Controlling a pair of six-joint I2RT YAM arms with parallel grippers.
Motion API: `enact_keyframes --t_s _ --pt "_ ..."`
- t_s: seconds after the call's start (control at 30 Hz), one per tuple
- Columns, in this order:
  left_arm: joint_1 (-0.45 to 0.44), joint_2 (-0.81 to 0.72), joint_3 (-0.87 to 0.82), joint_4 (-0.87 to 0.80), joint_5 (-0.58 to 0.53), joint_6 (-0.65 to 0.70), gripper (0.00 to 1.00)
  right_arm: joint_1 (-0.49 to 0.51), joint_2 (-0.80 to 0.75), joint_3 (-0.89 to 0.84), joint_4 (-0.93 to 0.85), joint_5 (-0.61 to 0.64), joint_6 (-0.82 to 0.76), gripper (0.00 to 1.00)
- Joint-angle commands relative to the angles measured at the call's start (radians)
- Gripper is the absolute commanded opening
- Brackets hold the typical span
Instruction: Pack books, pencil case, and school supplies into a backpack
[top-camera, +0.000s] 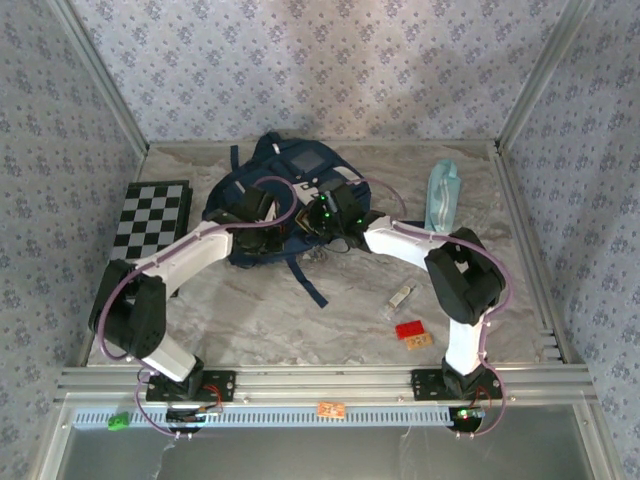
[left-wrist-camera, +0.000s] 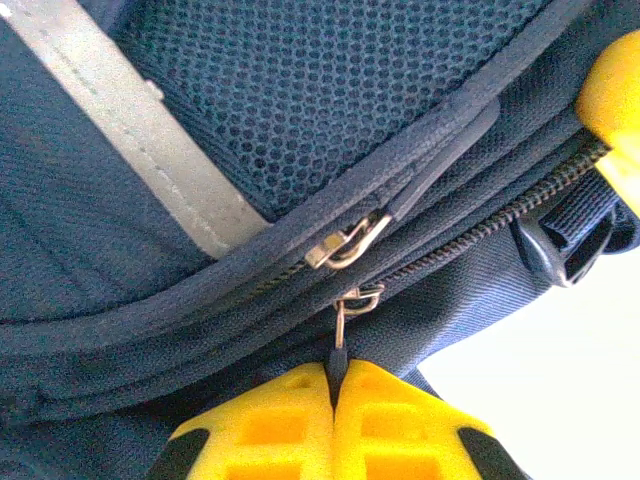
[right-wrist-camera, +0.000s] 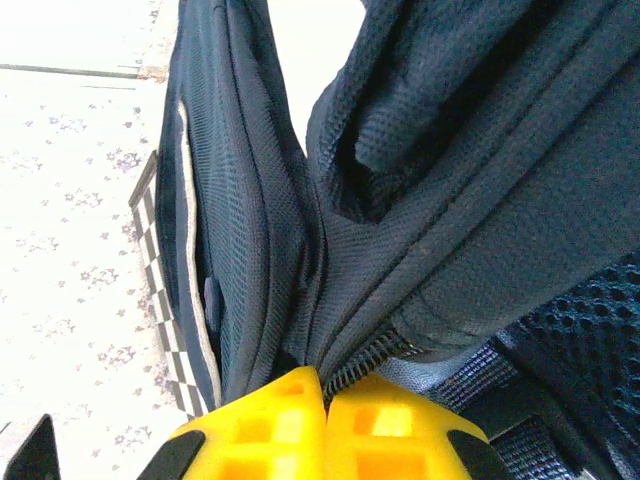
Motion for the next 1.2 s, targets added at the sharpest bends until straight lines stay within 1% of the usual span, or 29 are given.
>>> enact_keyframes --t_s 0.0,0.1,0.17,0.37,0.4,0.5,0.57,0.63,0.67,0.7,0.8,0.83,0.87,0.9,1.0,1.1,1.17 --pt "0.03 -0.059 -0.037 -0.115 -0.141 0.01 0.0 -0.045 -0.085 -0.013 0.017 -0.017 -0.053 0.0" --pt "0.064 -0.085 -0.073 -0.125 -0.135 0.023 0.0 -0.062 -0.111 -0.04 0.008 -0.042 -0.071 0.0" --pt "0.088 -0.083 -0.085 -0.144 -0.151 0.027 0.0 -0.077 -0.122 -0.049 0.005 -0.07 -0.084 0.0" --pt "0.122 -0.08 -0.107 -0.17 -0.235 0.007 0.0 -0.121 -0.159 -0.049 -0.022 -0.128 -0.119 0.0" --pt "0.123 -0.081 -0.107 -0.164 -0.222 0.003 0.0 -0.123 -0.163 -0.049 -0.031 -0.132 -0.127 0.0" --pt "0.108 -0.118 -0.129 -0.085 -0.11 0.011 0.0 -0.113 -0.157 -0.049 -0.05 -0.141 -0.147 0.0" --pt "0.09 -0.135 -0.132 -0.049 -0.084 -0.001 0.0 -0.093 -0.145 -0.049 -0.056 -0.142 -0.152 0.0" --pt "0.065 -0.13 -0.109 -0.048 -0.071 -0.008 0.0 -0.072 -0.136 -0.086 -0.052 -0.149 -0.146 0.0" --pt "0.052 -0.124 -0.096 -0.054 -0.069 -0.009 0.0 -0.063 -0.134 -0.094 -0.046 -0.152 -0.139 0.04" --pt "0.036 -0.118 -0.081 -0.062 -0.068 -0.009 0.0 -0.049 -0.135 -0.103 -0.035 -0.149 -0.126 0.11" --pt "-0.004 -0.108 -0.061 -0.065 -0.063 -0.015 0.0 0.007 -0.121 -0.114 -0.033 -0.099 -0.082 0.38" --pt "-0.011 -0.104 -0.055 -0.071 -0.064 -0.023 0.0 0.022 -0.107 -0.117 -0.032 -0.079 -0.056 0.45" --pt "-0.016 -0.103 -0.05 -0.073 -0.06 -0.032 0.0 0.027 -0.094 -0.122 -0.018 -0.066 -0.037 0.48" --pt "-0.021 -0.103 -0.048 -0.07 -0.05 -0.039 0.0 0.028 -0.08 -0.125 -0.004 -0.054 -0.008 0.52" --pt "-0.039 -0.103 -0.048 -0.062 -0.05 -0.047 0.0 0.039 -0.048 -0.132 0.024 -0.006 0.068 0.55" --pt "-0.042 -0.099 -0.046 -0.066 -0.049 -0.046 0.0 0.068 -0.032 -0.099 -0.019 0.052 0.07 0.58" --pt "-0.045 -0.097 -0.044 -0.062 -0.042 -0.046 0.0 0.077 -0.016 -0.096 0.016 0.058 0.093 0.59"
